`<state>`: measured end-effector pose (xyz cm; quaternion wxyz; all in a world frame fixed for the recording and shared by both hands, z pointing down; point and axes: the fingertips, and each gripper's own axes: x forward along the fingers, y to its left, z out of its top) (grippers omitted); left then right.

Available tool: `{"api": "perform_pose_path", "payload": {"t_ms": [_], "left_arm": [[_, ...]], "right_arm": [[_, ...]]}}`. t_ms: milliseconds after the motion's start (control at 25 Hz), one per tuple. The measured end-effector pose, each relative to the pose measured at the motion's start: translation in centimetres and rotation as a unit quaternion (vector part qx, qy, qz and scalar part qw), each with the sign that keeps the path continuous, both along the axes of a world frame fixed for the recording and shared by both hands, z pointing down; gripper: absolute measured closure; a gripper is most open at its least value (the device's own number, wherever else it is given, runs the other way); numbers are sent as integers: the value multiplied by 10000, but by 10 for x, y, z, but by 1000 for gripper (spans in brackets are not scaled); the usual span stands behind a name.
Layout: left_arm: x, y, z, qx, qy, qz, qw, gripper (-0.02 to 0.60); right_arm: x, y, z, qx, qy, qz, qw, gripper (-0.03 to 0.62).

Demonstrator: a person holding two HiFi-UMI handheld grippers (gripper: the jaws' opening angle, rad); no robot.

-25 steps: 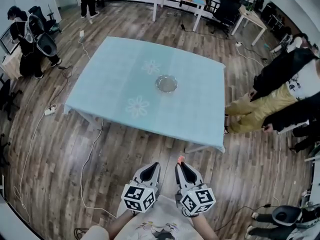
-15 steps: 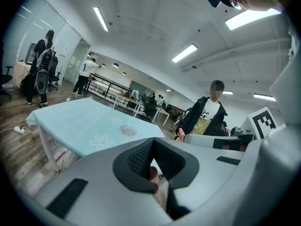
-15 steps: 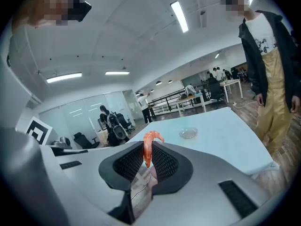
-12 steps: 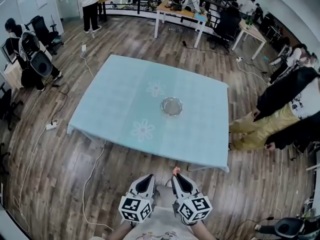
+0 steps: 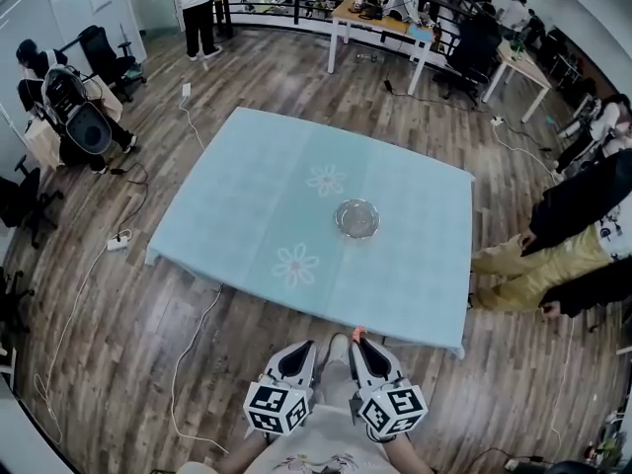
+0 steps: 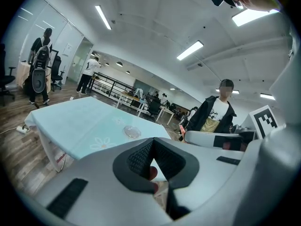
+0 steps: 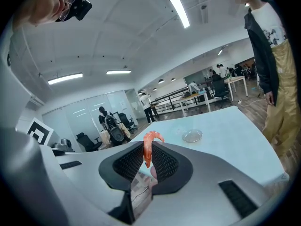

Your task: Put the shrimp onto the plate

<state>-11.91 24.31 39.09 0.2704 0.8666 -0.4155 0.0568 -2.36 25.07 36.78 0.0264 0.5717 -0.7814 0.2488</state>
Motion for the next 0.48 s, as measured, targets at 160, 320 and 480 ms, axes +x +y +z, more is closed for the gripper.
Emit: {"api": "perform_pose_path", "payload": {"t_ms": [160,320,480], "left_arm": [[16,-33,-4,80,-102,14,9999,574],[40,-70,-10,138,-185,36,9997,574],[64,-107,-13,153,-229,98,9996,574]], "right_arm": [[16,-37,0,26,6,-79,10000,525],[39,-77,-1,75,3,-168,9998,525],[59,-119,-2,169,-103,-247,9995,525]]}}
